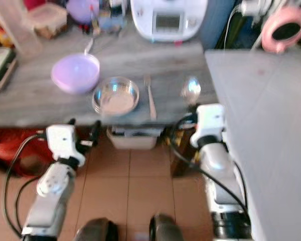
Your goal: Setting the table
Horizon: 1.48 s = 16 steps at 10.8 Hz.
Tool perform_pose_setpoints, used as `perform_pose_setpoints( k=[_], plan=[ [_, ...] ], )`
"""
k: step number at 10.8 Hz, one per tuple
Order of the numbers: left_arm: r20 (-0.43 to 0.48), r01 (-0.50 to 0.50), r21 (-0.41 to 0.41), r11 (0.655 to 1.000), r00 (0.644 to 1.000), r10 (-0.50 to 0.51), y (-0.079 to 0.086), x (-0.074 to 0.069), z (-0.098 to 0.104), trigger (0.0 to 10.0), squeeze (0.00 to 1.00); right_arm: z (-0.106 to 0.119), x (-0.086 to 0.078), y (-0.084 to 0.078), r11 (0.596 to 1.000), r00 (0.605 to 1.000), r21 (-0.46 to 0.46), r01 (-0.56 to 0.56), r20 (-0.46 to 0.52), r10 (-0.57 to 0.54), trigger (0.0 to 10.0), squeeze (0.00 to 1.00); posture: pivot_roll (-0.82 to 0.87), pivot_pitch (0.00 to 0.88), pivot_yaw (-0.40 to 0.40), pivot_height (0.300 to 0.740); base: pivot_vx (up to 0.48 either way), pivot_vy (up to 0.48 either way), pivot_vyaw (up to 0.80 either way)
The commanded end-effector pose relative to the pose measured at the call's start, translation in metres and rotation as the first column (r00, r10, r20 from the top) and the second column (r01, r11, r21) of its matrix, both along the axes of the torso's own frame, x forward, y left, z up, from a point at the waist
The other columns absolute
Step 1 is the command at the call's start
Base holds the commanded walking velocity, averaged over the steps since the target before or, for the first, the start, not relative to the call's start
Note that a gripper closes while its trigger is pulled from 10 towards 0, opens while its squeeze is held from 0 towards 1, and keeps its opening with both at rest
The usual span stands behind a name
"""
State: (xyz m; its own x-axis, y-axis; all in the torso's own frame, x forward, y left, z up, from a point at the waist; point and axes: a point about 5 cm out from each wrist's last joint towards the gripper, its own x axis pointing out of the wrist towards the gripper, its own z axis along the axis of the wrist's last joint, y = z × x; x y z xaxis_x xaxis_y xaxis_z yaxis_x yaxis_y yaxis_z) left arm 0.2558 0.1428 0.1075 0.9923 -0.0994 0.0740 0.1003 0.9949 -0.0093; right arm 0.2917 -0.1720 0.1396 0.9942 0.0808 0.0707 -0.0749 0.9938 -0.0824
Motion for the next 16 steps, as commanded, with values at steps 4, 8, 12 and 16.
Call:
perform_pose_setpoints(
  k=[4,8,12,16],
  plan=[
    [-0.002,-0.014,0.024,1.000,1.000,0.014,0.011,-0.008,0.000,10.0,0.00,-0.002,0.001,-0.001,0.999,1.000,0.018,0.027,-0.003,-0.027,10.0,0.00,-0.02,0.149,0.002,0.740,0.000,0.000,0.00],
    [-0.006,-0.031,0.029,0.999,0.999,0.031,0.018,-0.017,0.002,10.0,0.00,-0.001,0.003,-0.004,0.999,0.999,0.028,0.039,-0.003,-0.039,10.0,0.00,0.00,0.161,0.003,0.740,0.000,0.000,0.00],
    [-0.015,-0.015,0.017,1.000,1.000,0.015,0.014,-0.017,0.000,10.0,0.00,-0.002,0.005,-0.003,0.999,1.000,0.021,0.026,-0.008,-0.026,10.0,0.00,-0.02,0.149,-0.001,0.740,0.243,0.000,-0.26],
    [-0.006,-0.014,-0.010,1.000,1.000,0.014,0.014,-0.019,0.001,10.0,0.00,-0.003,0.003,-0.008,0.997,0.997,0.002,0.073,-0.003,-0.073,10.0,0.00,-0.02,0.152,-0.003,0.740,0.188,0.000,0.00]
  ],
)
